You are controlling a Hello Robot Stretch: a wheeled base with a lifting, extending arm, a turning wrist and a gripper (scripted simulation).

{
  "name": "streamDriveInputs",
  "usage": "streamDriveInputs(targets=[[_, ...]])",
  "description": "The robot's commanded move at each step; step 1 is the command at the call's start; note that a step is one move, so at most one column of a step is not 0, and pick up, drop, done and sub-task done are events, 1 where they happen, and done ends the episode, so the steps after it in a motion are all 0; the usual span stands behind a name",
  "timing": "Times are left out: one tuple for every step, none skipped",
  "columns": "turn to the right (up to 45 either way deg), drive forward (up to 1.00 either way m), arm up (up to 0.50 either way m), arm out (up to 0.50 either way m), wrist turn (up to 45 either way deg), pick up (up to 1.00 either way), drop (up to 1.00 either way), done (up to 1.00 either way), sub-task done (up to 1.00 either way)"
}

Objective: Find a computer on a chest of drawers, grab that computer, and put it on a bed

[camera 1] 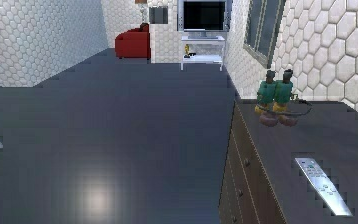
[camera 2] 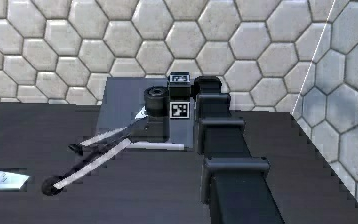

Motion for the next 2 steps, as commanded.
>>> streamDriveInputs(targets=[[0.0, 0.00, 0.00, 0.00, 45.0, 0.00, 0.00, 0.00, 0.00], [0.0, 0.00, 0.00, 0.00, 45.0, 0.00, 0.00, 0.00, 0.00]])
